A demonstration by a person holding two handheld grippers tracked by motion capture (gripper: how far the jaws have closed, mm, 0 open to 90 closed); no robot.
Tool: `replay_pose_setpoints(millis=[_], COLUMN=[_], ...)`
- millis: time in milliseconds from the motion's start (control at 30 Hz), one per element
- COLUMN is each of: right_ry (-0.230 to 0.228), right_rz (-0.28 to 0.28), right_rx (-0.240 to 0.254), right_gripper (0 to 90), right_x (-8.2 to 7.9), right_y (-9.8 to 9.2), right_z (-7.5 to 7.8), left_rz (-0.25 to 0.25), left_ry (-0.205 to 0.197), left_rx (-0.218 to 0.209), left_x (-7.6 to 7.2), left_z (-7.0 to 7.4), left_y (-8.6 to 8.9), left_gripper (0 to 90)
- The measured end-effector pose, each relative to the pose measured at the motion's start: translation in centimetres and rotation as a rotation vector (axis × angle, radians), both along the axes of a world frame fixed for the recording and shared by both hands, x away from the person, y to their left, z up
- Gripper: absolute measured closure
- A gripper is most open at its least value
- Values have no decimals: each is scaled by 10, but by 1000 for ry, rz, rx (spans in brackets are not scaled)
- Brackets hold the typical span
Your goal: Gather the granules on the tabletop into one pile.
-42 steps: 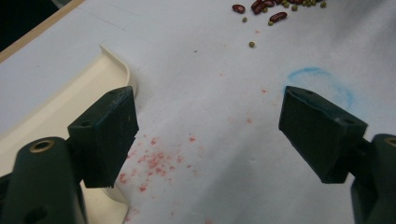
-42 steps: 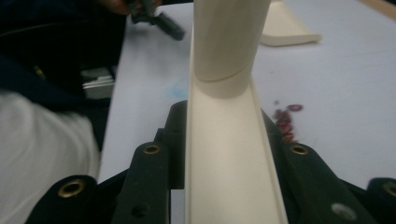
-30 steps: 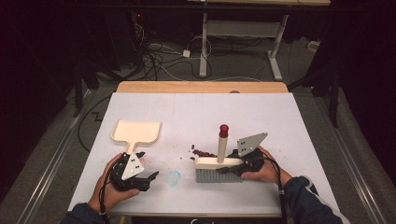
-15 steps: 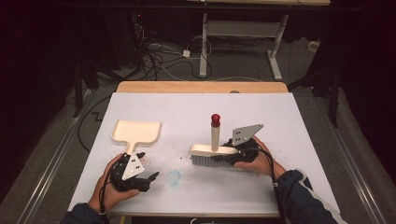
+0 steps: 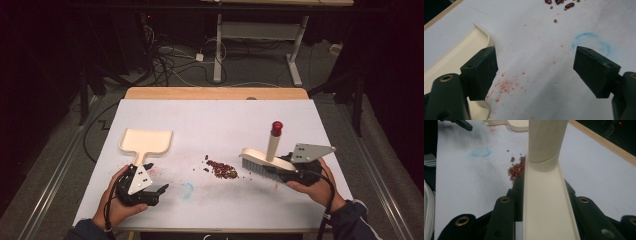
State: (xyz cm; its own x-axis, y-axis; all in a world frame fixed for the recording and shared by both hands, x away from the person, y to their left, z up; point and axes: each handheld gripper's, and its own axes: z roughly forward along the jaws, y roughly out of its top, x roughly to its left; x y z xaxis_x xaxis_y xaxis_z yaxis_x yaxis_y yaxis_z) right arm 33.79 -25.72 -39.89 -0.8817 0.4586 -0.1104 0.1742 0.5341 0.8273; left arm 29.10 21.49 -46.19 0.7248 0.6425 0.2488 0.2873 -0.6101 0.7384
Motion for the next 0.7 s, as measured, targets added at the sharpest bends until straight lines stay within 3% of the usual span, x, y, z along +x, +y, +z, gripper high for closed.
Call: replay_pose_setpoints(millis=[133, 267, 367, 533, 700], right_ry=[20, 46, 63, 39, 9], right_rz=[-67, -63, -31, 7, 7], right_rx=[-40, -81, -74, -86, -93], right_gripper=[674, 674, 675, 675, 675], right_x=[-11, -12, -13, -11, -6], right_y=[-20, -19, -8, 24, 44], right_z=[-11, -21, -26, -30, -26], left_rz=[-7, -10, -13, -19, -22], left_ry=[3, 3, 2, 7, 10], left_rx=[9, 8, 11, 12, 9], left_x=[1, 1, 1, 2, 3], left_z=[0, 0, 0, -1, -2], left_y=[-2, -3, -3, -4, -5], left_gripper=[188, 188, 188, 188, 188])
